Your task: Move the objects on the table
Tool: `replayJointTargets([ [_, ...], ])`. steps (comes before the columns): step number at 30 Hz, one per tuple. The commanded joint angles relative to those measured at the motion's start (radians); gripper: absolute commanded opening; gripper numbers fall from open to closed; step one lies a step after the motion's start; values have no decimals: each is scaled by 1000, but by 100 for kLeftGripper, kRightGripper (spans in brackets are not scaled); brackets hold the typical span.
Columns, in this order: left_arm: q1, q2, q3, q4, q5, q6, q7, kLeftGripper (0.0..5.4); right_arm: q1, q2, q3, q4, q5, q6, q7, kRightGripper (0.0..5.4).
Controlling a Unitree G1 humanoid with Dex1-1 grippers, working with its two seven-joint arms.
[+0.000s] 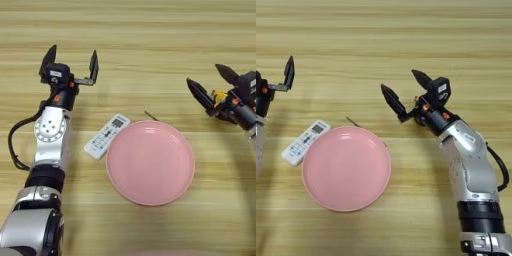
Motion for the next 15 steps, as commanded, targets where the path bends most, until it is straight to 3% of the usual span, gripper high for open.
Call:
replayJointTargets([
  [1, -10, 6, -4, 12, 12, 0, -3, 540, -59, -6, -19, 117, -82, -47, -92, 537],
  [9, -1, 5, -1, 14, 10, 2, 0, 540, -107, -9, -35, 255, -148, -133, -180, 537],
  [15, 12, 3, 7, 26, 9, 0, 13, 540, -113, 22, -36, 307, -208, -313, -255, 537],
])
